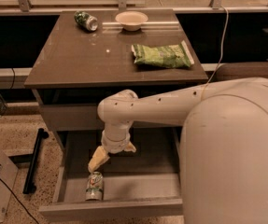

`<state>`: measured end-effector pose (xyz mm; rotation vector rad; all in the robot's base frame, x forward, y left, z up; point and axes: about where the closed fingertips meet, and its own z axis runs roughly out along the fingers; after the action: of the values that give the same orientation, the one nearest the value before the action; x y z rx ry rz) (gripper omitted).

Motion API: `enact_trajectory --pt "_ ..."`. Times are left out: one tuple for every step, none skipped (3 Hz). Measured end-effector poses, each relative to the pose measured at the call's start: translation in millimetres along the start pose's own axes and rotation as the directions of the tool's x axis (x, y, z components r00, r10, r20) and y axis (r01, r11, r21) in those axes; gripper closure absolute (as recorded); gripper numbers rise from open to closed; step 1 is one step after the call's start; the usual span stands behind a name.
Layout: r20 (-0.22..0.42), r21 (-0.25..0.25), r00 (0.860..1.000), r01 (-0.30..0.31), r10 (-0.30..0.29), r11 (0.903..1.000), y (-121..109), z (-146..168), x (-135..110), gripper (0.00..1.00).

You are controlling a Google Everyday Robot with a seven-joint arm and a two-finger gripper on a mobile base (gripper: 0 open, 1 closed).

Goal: Pick 7up can from middle drawer and place on counter

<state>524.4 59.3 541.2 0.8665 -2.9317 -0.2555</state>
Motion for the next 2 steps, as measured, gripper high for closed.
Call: enact_trajectory --pt "-0.032 0.002 0.989 -0.145 0.145 0.9895 3.5 47.1 -2.4 0.0" --pt "-0.036 0.001 0.979 -0.202 0.202 0.9795 4.3 52.9 -2.4 0.0"
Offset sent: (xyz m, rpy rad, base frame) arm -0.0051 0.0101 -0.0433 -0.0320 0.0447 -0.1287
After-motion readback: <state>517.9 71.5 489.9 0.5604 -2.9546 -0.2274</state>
